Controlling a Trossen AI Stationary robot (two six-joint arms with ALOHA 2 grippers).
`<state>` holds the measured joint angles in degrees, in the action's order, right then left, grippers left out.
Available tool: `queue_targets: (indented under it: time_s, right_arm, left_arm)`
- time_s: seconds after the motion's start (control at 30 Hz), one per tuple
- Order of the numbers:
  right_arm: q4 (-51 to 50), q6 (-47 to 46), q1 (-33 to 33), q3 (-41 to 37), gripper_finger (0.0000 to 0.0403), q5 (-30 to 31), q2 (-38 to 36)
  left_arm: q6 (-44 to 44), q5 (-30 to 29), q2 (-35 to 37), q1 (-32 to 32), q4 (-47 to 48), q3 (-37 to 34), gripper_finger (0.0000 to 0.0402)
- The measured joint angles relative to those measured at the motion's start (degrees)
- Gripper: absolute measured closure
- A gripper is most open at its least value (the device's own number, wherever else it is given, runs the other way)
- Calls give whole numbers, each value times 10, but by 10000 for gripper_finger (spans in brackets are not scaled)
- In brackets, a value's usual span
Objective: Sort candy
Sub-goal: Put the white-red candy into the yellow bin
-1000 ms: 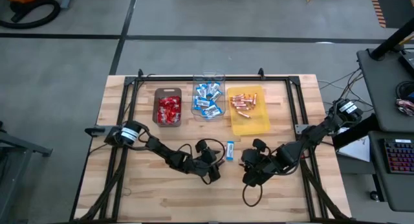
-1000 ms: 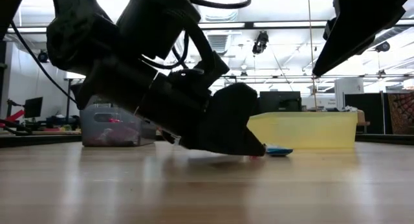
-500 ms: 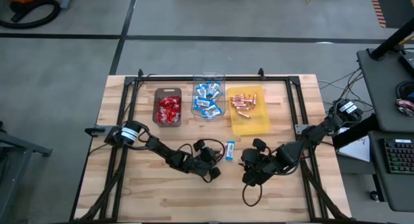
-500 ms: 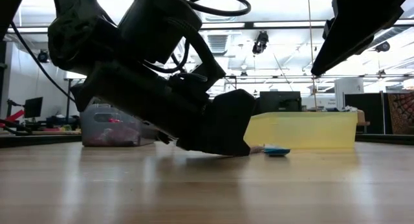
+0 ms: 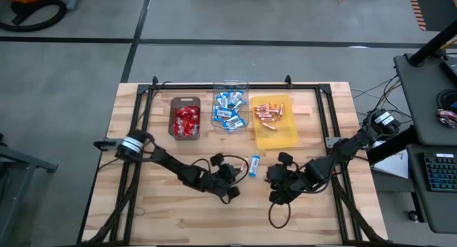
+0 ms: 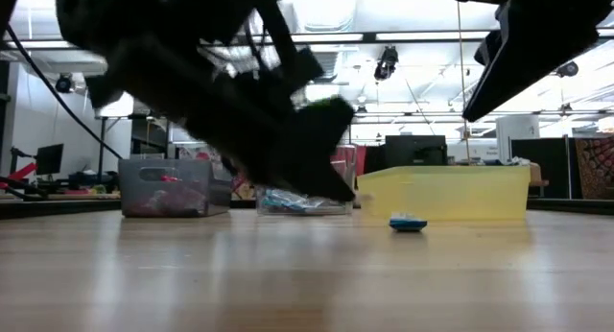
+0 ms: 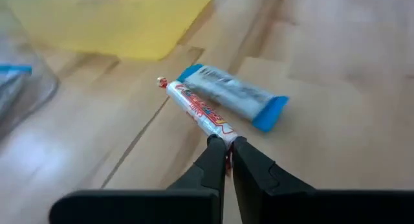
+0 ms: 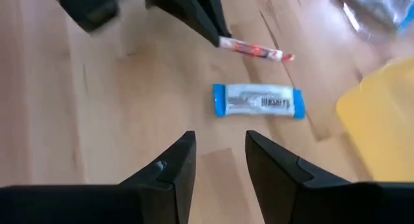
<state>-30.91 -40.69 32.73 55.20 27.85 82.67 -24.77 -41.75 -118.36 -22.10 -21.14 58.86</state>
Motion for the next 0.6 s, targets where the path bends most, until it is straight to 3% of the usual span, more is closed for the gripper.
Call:
queue_targets:
  time_s: [0.1,0.3,0.43,0.6]
  right_arm:
    - [24,64,0,-13,280,29,0]
    - [90,220,-2,-20,264,73,0]
    - [141,308,-4,-20,234,69,0]
    - [154,350,-5,-20,213,66,0]
  left_arm:
    - [36,29,34,-6,21,-5,401]
    - [80,143,86,-8,17,-9,401]
    - [82,153,101,-8,15,-6,402]
    - [82,153,103,-8,-17,-4,401]
